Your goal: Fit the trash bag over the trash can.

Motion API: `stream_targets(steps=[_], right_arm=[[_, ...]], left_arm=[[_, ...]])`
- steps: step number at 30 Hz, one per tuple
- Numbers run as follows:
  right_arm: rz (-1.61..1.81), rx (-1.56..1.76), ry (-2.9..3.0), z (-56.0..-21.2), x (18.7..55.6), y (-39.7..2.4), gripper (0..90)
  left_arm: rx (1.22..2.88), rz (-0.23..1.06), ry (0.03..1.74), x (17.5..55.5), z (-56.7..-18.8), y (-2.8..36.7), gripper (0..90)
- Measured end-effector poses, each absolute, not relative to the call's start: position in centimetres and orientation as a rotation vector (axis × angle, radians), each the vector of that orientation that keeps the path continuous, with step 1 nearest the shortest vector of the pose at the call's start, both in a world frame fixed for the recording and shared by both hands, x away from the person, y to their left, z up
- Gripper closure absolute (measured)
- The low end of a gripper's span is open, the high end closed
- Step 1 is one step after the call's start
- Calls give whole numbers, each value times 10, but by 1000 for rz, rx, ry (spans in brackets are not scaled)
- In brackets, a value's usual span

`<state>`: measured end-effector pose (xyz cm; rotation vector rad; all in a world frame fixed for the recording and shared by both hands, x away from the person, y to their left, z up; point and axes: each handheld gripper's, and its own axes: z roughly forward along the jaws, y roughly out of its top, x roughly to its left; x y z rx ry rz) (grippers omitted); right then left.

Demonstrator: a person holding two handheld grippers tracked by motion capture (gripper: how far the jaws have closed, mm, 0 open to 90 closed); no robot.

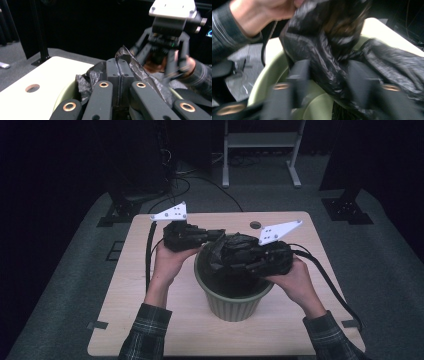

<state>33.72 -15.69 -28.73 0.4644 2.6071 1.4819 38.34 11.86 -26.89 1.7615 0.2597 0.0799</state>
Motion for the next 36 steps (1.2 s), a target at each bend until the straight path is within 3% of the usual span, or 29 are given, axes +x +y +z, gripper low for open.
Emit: stream_targets(steps=[2, 3, 9, 12, 22, 25, 30, 31, 34, 36], right_arm=[[1453, 463, 2614, -289, 340, -154, 837], [1455, 474, 2619, -290, 342, -154, 897], [1451, 590, 2574, -293, 353, -169, 900], [1501, 627, 2546, -293, 356, -179, 900], [1572, 673, 2546, -293, 361, -186, 900], [1570, 661, 2565, -295, 362, -181, 900], [1567, 653, 2578, -296, 362, -177, 893], [1557, 657, 2575, -296, 361, -178, 808], [1553, 671, 2557, -292, 359, -182, 654], [1591, 667, 2529, -286, 356, -188, 630]], left_arm=[[1757, 91, 257, 381, -268, 121, 888], [1757, 94, 261, 379, -267, 123, 841], [1749, 121, 294, 366, -270, 149, 596], [1759, 111, 295, 358, -277, 160, 518], [1781, 19, 272, 351, -297, 154, 434], [1805, 1, 237, 354, -298, 136, 495], [1864, 46, 179, 354, -291, 113, 828], [1864, 54, 176, 355, -289, 110, 892], [1879, 72, 195, 357, -285, 103, 895], [1894, 84, 214, 360, -284, 100, 895]])
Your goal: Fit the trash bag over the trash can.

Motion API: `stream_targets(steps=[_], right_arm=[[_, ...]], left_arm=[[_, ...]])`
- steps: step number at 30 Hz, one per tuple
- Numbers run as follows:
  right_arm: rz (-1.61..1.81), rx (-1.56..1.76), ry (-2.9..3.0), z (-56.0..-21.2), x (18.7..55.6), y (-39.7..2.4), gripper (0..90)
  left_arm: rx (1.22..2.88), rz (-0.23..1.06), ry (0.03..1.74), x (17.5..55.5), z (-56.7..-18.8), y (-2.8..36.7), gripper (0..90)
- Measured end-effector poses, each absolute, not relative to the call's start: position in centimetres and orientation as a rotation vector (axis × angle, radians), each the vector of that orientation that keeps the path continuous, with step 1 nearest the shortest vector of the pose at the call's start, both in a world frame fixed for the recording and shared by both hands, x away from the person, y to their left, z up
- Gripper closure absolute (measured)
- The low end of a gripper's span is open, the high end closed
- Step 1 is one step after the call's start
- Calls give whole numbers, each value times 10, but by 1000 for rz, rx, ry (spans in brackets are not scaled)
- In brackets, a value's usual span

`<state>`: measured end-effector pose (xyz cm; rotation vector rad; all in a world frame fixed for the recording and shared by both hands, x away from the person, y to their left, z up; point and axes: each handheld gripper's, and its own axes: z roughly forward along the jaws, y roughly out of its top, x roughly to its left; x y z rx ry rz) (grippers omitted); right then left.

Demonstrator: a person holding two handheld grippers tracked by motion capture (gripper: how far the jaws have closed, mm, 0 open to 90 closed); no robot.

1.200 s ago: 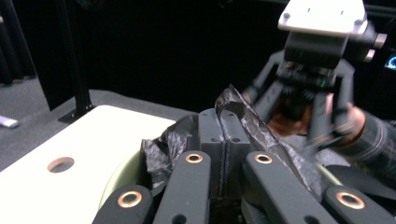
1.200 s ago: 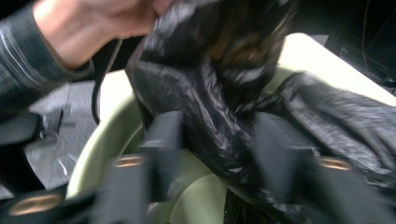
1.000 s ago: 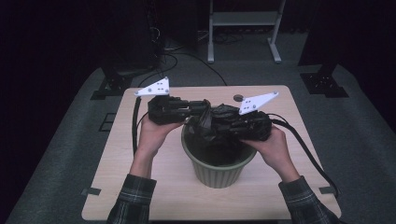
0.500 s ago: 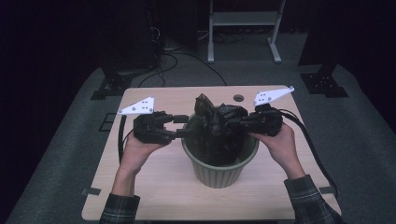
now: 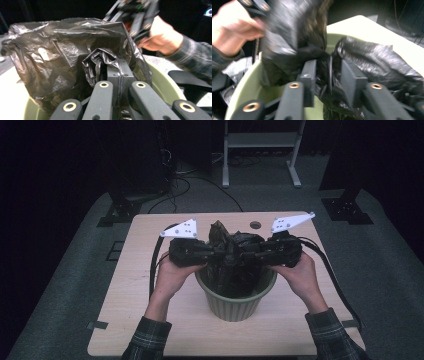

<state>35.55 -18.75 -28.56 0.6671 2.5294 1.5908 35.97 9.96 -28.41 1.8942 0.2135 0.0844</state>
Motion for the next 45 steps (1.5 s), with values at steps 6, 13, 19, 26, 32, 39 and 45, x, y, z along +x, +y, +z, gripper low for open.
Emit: stream_targets(steps=[6, 13, 19, 26, 32, 39, 45], right_arm=[[1695, 575, 2476, -265, 343, -191, 558], [1640, 520, 2505, -262, 341, -176, 882], [1609, 575, 2485, -267, 343, -191, 900], [1571, 722, 2479, -289, 352, -222, 900], [1542, 824, 2457, -302, 357, -240, 900], [1557, 803, 2452, -299, 355, -242, 900], [1541, 815, 2448, -296, 355, -246, 900]], left_arm=[[1899, 79, 224, 363, -284, 91, 895], [1900, 87, 230, 363, -284, 95, 894], [1882, 123, 289, 362, -286, 126, 894], [1843, 165, 385, 361, -291, 169, 894], [1822, 191, 451, 362, -293, 191, 881], [1770, 220, 432, 355, -286, 190, 684], [1771, 267, 425, 353, -269, 188, 481]])
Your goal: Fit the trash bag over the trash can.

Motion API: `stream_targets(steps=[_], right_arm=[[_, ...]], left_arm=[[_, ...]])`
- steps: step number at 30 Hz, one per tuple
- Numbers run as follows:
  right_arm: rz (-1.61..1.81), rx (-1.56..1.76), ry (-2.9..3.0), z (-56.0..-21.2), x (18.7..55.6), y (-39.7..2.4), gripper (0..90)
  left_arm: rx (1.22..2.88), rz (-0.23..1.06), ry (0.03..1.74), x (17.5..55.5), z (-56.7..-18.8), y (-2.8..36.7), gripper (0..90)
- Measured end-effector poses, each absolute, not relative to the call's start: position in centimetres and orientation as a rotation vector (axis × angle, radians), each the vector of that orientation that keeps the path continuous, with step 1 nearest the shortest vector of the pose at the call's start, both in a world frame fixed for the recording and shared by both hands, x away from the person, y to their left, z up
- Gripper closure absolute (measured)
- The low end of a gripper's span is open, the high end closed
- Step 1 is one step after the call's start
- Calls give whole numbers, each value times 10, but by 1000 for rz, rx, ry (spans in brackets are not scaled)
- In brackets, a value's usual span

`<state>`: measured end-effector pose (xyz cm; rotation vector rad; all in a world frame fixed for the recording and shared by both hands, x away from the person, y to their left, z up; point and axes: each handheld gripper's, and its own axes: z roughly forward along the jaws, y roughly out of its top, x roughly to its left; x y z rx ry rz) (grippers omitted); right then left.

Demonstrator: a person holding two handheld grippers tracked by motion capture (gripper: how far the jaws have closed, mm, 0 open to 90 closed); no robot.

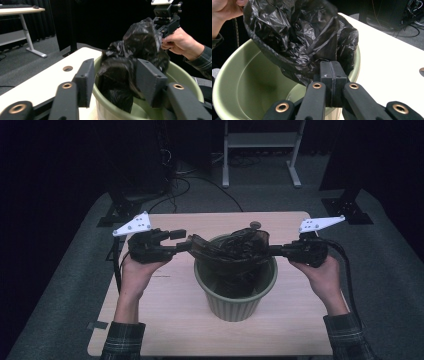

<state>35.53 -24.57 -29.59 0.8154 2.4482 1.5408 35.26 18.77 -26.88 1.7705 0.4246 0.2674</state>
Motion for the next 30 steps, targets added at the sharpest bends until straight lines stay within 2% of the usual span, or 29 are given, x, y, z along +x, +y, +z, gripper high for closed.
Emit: stream_targets(steps=[14, 20, 21, 23, 25, 27, 28, 29, 30], right_arm=[[1571, 797, 2446, -288, 358, -242, 900], [1584, 773, 2446, -283, 360, -236, 900], [1584, 772, 2449, -282, 359, -235, 900], [1581, 763, 2451, -281, 360, -234, 900], [1580, 761, 2451, -281, 360, -233, 900], [1575, 761, 2450, -281, 359, -234, 899], [1567, 764, 2443, -280, 359, -235, 863], [1571, 777, 2428, -280, 359, -236, 767], [1587, 793, 2411, -278, 359, -238, 712]], left_arm=[[1867, 128, 210, 342, -260, 136, 373], [1918, 100, 208, 342, -269, 121, 352], [1939, 96, 199, 343, -270, 119, 387], [1971, 91, 187, 344, -272, 117, 607], [1991, 96, 206, 347, -272, 116, 771], [1982, 100, 222, 351, -271, 118, 870], [1969, 112, 237, 353, -271, 119, 887], [1956, 119, 250, 355, -270, 121, 890], [1943, 121, 258, 356, -269, 122, 891]])
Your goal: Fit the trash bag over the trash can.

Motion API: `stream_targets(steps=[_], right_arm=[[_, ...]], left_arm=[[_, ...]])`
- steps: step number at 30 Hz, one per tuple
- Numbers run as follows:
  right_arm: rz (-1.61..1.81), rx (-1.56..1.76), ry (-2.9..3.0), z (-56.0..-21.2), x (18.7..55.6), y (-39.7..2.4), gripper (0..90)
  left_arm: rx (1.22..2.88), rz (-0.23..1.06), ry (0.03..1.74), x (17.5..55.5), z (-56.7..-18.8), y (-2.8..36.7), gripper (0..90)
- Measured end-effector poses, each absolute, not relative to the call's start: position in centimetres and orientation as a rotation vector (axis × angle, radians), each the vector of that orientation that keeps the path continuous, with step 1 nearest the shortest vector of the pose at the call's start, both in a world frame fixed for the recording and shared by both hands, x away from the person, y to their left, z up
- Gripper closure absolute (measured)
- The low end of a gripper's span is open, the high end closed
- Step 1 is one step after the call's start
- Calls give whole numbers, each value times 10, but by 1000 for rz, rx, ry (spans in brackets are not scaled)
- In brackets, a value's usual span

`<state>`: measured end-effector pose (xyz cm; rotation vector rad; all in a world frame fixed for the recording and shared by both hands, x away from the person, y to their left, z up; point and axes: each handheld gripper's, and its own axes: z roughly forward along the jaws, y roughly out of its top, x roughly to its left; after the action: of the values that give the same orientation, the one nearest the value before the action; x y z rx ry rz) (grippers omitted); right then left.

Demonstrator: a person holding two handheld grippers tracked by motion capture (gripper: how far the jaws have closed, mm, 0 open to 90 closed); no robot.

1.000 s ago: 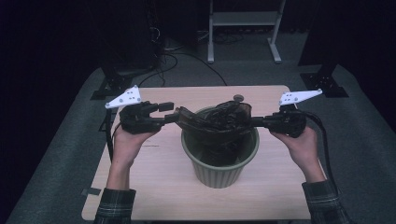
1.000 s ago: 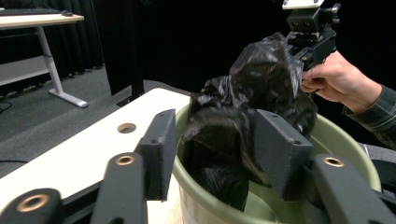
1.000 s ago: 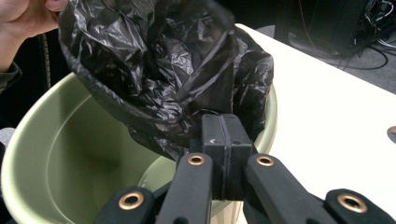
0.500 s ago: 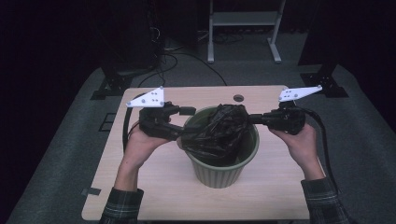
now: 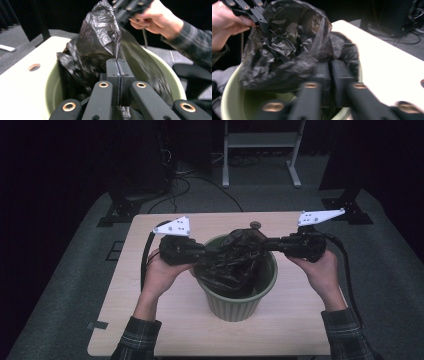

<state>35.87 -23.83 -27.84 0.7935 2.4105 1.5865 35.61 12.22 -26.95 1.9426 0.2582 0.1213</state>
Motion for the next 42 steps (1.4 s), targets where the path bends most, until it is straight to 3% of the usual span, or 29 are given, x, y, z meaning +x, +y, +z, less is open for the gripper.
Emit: stream_targets(steps=[2, 8, 17, 23, 24, 28, 31, 39, 42], right_arm=[[1620, 799, 2378, -274, 356, -242, 597], [1668, 791, 2313, -260, 348, -239, 447], [1682, 728, 2239, -240, 334, -231, 401], [1629, 822, 2252, -253, 344, -229, 352], [1626, 832, 2257, -256, 346, -228, 365], [1557, 826, 2332, -267, 349, -223, 740], [1510, 827, 2372, -272, 351, -223, 874], [1463, 878, 2369, -277, 359, -240, 896], [1467, 897, 2361, -278, 363, -242, 815]], left_arm=[[1922, 136, 276, 357, -268, 123, 893], [1865, 151, 321, 363, -264, 116, 896], [1834, 148, 370, 373, -265, 99, 897], [1801, 142, 369, 370, -263, 97, 896], [1794, 145, 369, 370, -263, 98, 896], [1783, 156, 374, 368, -261, 106, 896], [1775, 171, 401, 369, -262, 118, 896], [1804, 189, 442, 367, -268, 148, 897], [1826, 193, 447, 369, -273, 150, 896]])
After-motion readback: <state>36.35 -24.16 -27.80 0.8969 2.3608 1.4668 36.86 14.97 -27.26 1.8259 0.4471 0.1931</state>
